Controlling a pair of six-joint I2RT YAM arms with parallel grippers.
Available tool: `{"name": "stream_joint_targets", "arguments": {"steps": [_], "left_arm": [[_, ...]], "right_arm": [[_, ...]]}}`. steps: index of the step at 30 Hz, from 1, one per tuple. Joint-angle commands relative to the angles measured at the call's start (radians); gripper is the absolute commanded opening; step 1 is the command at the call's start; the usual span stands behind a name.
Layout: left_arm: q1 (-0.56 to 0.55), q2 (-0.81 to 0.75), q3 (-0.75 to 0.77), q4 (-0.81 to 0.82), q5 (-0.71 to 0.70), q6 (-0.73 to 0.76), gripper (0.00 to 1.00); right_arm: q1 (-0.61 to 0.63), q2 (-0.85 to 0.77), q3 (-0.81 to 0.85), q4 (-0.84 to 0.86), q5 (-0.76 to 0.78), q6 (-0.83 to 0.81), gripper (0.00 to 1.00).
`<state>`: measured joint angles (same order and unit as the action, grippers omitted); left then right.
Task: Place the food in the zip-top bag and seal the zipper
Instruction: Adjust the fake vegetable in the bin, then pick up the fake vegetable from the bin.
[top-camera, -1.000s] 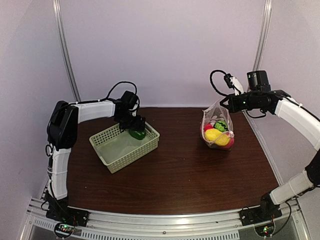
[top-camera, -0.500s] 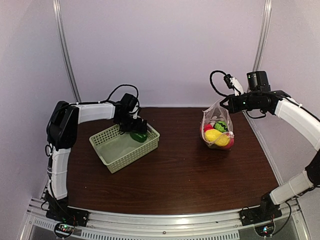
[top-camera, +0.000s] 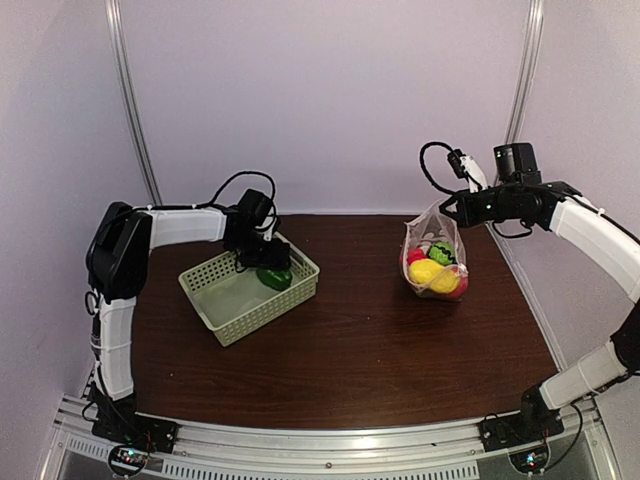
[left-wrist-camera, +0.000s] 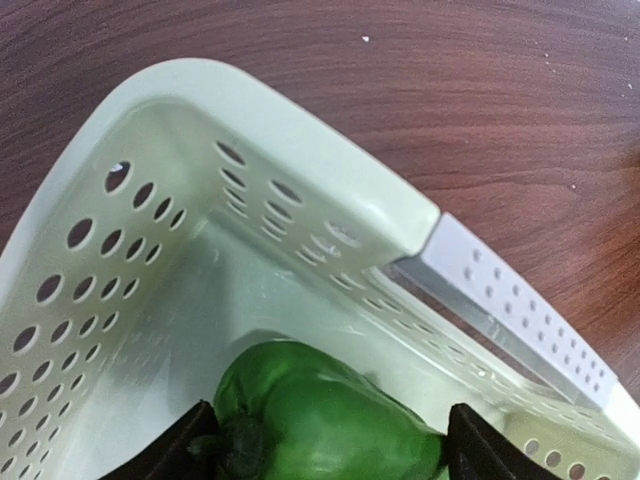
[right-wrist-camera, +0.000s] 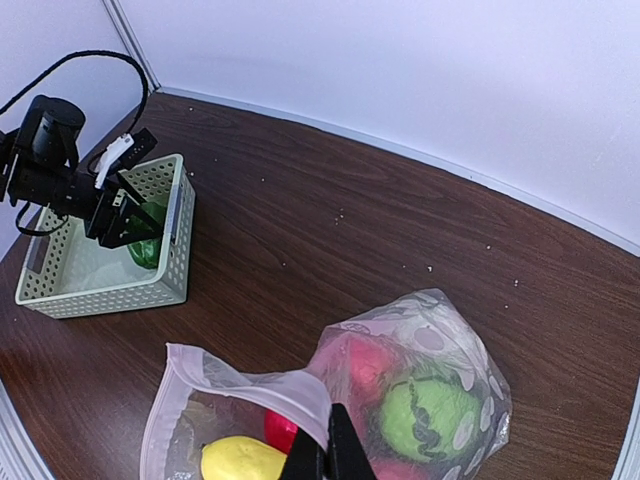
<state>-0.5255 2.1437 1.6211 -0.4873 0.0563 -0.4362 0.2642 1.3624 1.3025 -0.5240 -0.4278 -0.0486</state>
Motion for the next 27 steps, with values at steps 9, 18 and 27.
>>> {"name": "stream_joint_targets", "arguments": {"steps": [9,18,27], "left_arm": [[-0.007,-0.235,-0.089,-0.022,-0.035,0.012,0.65],[-0.012,-0.301,-0.161,-0.064,-0.087,-0.205,0.87],[-0.033,-0.293,-0.252,0.049,-0.113,-0.319,0.9]], "right_arm": [[0.003,-0.033,-0.017,0.025,-0.003,0.007,0.0],[0.003,-0.051,-0.032,0.029,0.0,0.006,0.0],[0.003,-0.057,-0.033,0.031,-0.004,0.006,0.0]]}}
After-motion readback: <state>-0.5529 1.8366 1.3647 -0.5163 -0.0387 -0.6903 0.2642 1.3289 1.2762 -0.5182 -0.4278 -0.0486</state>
